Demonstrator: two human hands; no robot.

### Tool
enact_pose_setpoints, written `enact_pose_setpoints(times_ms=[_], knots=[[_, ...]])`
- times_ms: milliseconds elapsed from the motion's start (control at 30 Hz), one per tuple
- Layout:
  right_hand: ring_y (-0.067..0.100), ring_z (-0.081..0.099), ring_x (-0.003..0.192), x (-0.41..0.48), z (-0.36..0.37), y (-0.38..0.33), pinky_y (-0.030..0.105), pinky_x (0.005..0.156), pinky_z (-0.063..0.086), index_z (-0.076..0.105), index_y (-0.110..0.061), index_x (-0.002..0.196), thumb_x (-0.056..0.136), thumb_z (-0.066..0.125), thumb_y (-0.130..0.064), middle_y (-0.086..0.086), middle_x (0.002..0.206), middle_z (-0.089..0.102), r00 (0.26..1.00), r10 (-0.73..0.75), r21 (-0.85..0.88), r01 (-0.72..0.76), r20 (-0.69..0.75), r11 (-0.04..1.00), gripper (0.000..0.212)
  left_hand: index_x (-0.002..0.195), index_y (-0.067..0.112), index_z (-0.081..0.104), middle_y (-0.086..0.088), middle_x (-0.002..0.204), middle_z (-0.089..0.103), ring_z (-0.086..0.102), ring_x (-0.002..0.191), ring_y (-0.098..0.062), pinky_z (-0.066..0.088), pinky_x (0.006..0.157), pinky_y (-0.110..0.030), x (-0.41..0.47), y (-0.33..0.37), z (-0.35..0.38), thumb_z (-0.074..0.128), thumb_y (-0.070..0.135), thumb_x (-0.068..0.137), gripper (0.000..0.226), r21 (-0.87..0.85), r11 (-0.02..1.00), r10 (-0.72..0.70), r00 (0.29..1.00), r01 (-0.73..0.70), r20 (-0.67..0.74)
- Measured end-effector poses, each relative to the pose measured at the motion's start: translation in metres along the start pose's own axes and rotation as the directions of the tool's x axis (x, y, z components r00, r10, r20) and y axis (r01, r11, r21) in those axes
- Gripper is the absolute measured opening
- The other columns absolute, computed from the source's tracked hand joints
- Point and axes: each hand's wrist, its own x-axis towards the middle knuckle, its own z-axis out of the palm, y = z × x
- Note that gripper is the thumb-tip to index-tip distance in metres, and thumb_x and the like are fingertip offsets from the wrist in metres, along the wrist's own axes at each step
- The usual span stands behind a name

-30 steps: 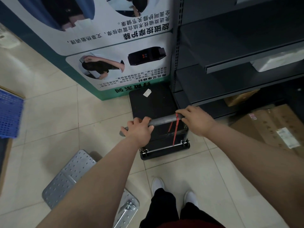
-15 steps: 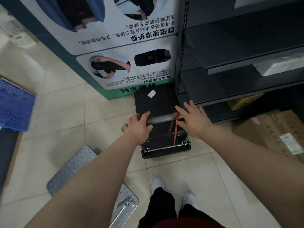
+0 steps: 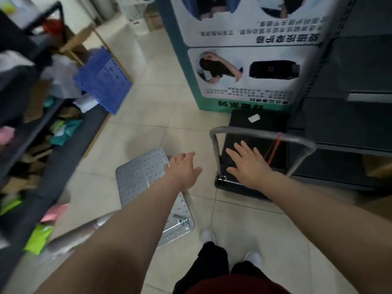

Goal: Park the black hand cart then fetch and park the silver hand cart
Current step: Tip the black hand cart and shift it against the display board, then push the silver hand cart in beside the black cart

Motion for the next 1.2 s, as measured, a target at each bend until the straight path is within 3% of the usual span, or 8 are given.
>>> enact_pose_setpoints(times_ms=[167,333,467,600,700,833,967,1200], knots=[[0.025,-0.002,0.147,0.011,0.024,-0.089,0.048,0.117,0.007,0.014,-0.021,0.15,0.097,0.035,-0.044,0.006,0.16,0.006,0.972,-0.232,-0.111,0.236,0.043,0.965,0.061,0.146,0.026,0.026,-0.009,0.153,0.028,0.025,0.138,-0.033,0.02,0.109,-0.059,-0.06,-0.104,-0.003,0.042,0.052,0.092,0.061,0.021,0.965,-0.26,0.966,0.26,-0.014],[0.024,0.003,0.147,0.015,0.055,-0.179,0.047,0.117,0.011,0.012,-0.021,0.15,0.097,0.035,-0.044,0.007,0.159,0.01,0.939,-0.326,-0.133,0.34,0.113,0.931,0.063,0.146,0.027,0.025,-0.007,0.152,0.027,0.022,0.139,-0.032,0.016,0.109,-0.063,-0.117,-0.195,0.002,0.042,0.054,0.092,0.063,-0.033,0.911,-0.412,0.911,0.412,0.002],[0.025,0.017,0.143,0.015,0.086,-0.253,0.045,0.113,0.023,0.017,-0.019,0.149,0.096,0.034,-0.046,0.009,0.156,0.021,0.917,-0.372,-0.147,0.392,0.144,0.908,0.062,0.144,0.024,0.025,-0.006,0.15,0.03,0.025,0.137,-0.032,0.02,0.108,-0.061,-0.156,-0.272,0.013,0.047,0.052,0.09,0.065,-0.038,0.907,-0.421,0.905,0.42,-0.053],[0.026,0.028,0.138,0.012,0.12,-0.316,0.044,0.111,0.03,0.023,-0.019,0.148,0.095,0.045,-0.041,0.009,0.152,0.028,0.935,-0.329,-0.009,0.333,0.131,0.943,0.061,0.148,0.028,0.012,-0.006,0.155,0.019,0.014,0.142,-0.033,0.016,0.11,-0.059,-0.184,-0.345,0.021,0.052,0.049,0.089,0.074,-0.027,0.897,-0.442,0.897,0.442,0.018],[0.025,0.036,0.131,0.016,0.134,-0.345,0.044,0.109,0.034,0.026,-0.02,0.146,0.094,0.048,-0.039,0.008,0.148,0.034,0.954,-0.278,0.025,0.277,0.116,0.961,0.06,0.148,0.033,0.014,-0.008,0.153,0.022,0.019,0.139,-0.036,0.019,0.11,-0.057,-0.189,-0.379,0.025,0.051,0.046,0.091,0.069,-0.089,0.902,-0.419,0.906,0.423,0.066],[0.025,0.048,0.117,0.025,0.144,-0.367,0.044,0.101,0.041,0.032,-0.022,0.144,0.095,0.045,-0.039,0.008,0.137,0.045,0.951,-0.262,0.058,0.256,0.166,0.965,0.053,0.148,0.034,0.017,-0.009,0.147,0.033,0.027,0.133,-0.037,0.027,0.108,-0.052,-0.183,-0.398,0.032,0.041,0.048,0.095,0.06,-0.199,0.922,-0.321,0.943,0.333,0.088],[0.025,0.053,0.102,0.033,0.153,-0.373,0.042,0.093,0.044,0.042,-0.025,0.134,0.097,0.036,-0.043,0.007,0.117,0.057,0.957,-0.219,-0.044,0.231,0.191,0.972,0.042,0.145,0.033,0.023,-0.012,0.143,0.039,0.032,0.13,-0.036,0.023,0.11,-0.05,-0.17,-0.403,0.041,0.034,0.051,0.096,0.054,-0.169,0.948,-0.258,0.962,0.27,0.089],[0.025,0.053,0.095,0.048,0.149,-0.354,0.037,0.082,0.047,0.051,-0.023,0.12,0.093,0.042,-0.05,0.006,0.105,0.06,0.94,-0.278,0.028,0.278,0.196,0.96,0.04,0.132,0.037,0.034,-0.009,0.129,0.041,0.036,0.12,-0.033,0.025,0.105,-0.051,-0.154,-0.394,0.048,0.041,0.047,0.095,0.039,-0.181,0.932,-0.31,0.95,0.312,0.04]])
